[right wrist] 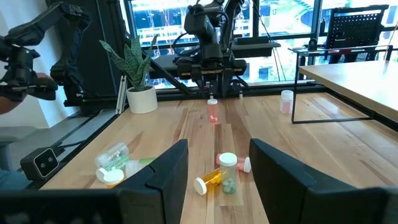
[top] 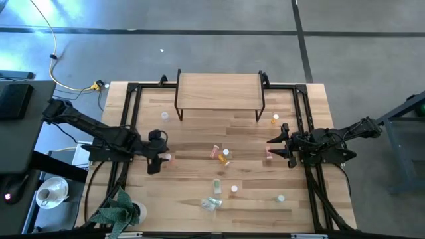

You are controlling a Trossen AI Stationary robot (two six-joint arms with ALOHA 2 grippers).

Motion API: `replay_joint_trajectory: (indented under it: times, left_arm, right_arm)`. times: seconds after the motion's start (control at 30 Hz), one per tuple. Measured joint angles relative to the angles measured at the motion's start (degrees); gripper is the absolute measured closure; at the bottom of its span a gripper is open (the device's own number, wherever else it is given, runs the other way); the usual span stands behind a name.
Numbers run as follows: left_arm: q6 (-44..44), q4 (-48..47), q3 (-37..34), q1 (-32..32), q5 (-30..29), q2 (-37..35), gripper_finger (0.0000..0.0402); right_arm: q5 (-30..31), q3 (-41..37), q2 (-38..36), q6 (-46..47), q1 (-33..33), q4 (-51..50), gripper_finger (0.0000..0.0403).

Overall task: Pick and place medicine bottles onto shelf by color
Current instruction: Put the left pink pill bottle on the shelf

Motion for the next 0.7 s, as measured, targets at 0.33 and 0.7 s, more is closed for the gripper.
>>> replay_joint_trajectory:
  times: [0.33, 0.7]
  left_arm:
    - [-1.02, 1.51, 0.00, 0.02, -0.11, 4.56, 0.0177]
    - [-1.18, 3.11, 0.00, 0.00, -1.38, 8.03, 0.0218]
  right_arm:
    - [-0.01, 0.00, 0.00, 0.00, 0.00, 0.00, 0.0240]
    - [0.00, 0.00, 0.00, 0.00, 0.00, 0.00, 0.0240]
